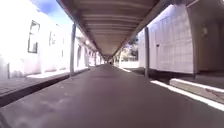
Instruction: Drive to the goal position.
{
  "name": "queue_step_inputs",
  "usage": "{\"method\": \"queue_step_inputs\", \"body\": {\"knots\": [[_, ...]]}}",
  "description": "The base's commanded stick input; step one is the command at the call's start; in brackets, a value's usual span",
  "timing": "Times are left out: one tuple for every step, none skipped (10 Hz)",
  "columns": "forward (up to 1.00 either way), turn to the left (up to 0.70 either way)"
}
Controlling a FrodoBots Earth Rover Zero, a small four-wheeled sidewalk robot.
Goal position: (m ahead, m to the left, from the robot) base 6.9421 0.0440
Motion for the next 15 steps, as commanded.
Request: {"method": "queue_step_inputs", "body": {"knots": [[0.50, 0.00], [0.50, 0.00], [0.50, 0.00], [0.50, 0.00], [0.50, 0.00], [0.50, 0.00], [0.50, 0.00], [0.50, 0.00], [0.50, 0.00], [0.50, 0.00], [0.50, 0.00], [0.50, 0.00], [0.50, 0.00], [0.50, 0.00], [0.50, 0.00]]}}
